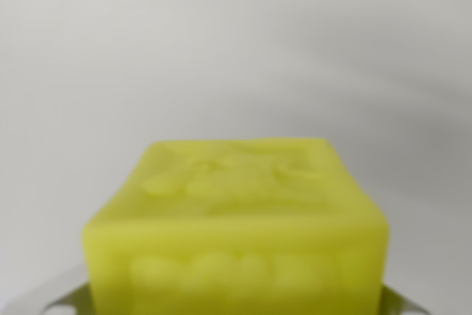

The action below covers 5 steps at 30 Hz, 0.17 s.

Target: Pick yellow cube

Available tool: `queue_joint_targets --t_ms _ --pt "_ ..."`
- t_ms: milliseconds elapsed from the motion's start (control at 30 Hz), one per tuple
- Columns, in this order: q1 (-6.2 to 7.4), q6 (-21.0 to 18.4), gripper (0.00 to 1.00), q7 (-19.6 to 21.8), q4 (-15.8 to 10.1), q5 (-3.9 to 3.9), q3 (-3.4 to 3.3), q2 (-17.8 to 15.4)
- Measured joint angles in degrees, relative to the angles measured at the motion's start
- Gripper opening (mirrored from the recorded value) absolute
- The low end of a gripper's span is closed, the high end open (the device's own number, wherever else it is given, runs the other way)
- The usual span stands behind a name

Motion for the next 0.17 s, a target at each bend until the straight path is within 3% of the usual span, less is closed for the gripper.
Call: queue_joint_targets --t_ms 167 --pt "0.0 -0.01 0.0 0.0 0.01 0.0 0.0 -0.01"
